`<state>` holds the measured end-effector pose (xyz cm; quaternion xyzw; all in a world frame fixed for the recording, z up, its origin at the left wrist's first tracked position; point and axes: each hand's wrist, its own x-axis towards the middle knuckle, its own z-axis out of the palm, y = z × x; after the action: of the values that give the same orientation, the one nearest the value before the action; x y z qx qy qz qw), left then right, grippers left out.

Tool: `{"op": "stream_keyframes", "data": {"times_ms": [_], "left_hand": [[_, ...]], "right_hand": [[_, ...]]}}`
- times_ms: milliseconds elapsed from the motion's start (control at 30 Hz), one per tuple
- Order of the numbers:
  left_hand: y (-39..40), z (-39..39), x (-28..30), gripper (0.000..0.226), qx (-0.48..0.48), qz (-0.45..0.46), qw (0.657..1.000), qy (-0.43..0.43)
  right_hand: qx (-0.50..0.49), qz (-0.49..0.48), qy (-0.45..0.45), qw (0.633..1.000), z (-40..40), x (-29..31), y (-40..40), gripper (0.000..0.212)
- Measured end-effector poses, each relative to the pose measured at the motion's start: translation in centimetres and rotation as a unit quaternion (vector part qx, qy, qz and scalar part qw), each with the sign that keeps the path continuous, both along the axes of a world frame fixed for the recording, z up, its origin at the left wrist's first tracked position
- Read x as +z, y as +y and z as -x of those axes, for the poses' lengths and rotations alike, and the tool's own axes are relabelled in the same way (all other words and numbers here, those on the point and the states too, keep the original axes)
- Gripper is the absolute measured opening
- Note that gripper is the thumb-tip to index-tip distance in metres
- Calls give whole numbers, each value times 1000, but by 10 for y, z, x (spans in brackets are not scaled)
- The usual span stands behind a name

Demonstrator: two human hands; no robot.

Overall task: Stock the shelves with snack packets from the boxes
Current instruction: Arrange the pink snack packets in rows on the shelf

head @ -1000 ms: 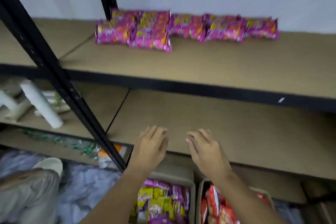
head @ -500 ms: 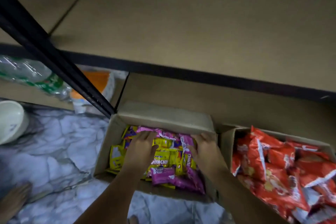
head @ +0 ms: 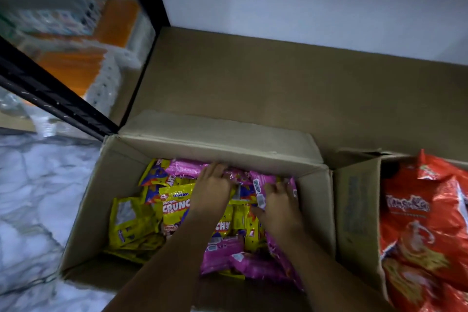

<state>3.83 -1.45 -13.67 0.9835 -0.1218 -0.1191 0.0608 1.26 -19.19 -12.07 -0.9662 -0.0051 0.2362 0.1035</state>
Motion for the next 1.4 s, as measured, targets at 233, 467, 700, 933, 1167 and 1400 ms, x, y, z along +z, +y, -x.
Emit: {"op": "stream_keyframes", "data": {"times_ms": [233, 467, 700, 933, 1167, 1400], "left_hand": [[-5, 2, -3, 44, 78, 53, 994, 60], [0, 6, -4, 66, 81, 10, 992, 97], [10, 15, -6, 64, 106, 19, 991, 81], [17, 23, -3, 66, 102, 35, 993, 53], [26, 38, 27, 65, 115, 46, 991, 47], [34, 44, 24, 67, 118, 36, 991, 47]], "right_hand": [[-70, -55, -20, 996, 15, -10, 2, 74], [-141, -188, -74, 969, 20, 0, -5, 60], [-208, -195, -58, 957, 19, -11, -14, 46], [-109, 1, -42, 993, 16, -15, -2, 79], [-119, -106, -25, 987, 29, 6, -4, 75], [-37, -107, 23, 993, 33, 16, -9, 71]]}}
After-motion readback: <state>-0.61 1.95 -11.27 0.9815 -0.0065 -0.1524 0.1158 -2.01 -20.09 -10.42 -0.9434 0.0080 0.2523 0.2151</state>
